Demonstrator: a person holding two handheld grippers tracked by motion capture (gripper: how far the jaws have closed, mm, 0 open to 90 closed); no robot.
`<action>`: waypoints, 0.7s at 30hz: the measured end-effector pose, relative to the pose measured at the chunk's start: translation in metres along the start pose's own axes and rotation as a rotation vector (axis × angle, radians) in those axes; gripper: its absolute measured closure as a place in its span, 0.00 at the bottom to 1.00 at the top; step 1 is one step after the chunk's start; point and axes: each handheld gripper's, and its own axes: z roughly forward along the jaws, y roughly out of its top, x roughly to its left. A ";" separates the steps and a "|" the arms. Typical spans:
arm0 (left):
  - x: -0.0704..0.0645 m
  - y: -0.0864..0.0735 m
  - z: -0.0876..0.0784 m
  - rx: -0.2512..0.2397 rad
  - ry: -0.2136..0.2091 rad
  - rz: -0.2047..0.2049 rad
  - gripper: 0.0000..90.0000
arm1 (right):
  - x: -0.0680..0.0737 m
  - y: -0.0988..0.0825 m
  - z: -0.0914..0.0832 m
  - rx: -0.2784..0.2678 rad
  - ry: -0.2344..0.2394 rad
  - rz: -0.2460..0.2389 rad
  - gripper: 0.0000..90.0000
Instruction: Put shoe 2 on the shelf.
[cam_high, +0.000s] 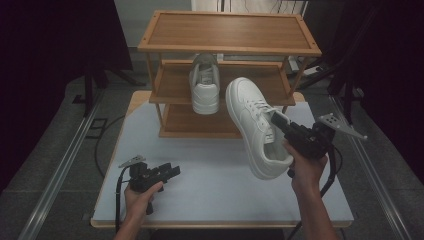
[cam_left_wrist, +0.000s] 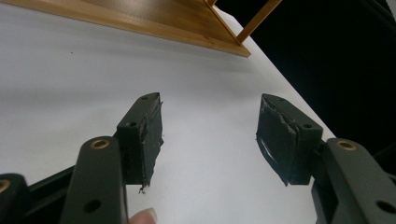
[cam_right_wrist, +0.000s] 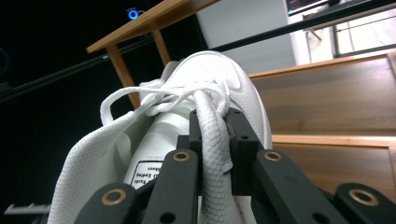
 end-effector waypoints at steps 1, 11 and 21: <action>0.000 0.000 0.000 -0.001 -0.001 0.000 0.45 | 0.000 0.002 0.003 0.000 -0.009 0.003 0.92; 0.002 0.001 -0.001 -0.004 -0.001 -0.006 0.45 | -0.007 0.016 0.035 -0.013 -0.083 0.029 0.92; 0.003 0.002 -0.004 -0.012 -0.011 -0.016 0.45 | -0.009 0.030 0.075 -0.007 -0.126 0.067 0.92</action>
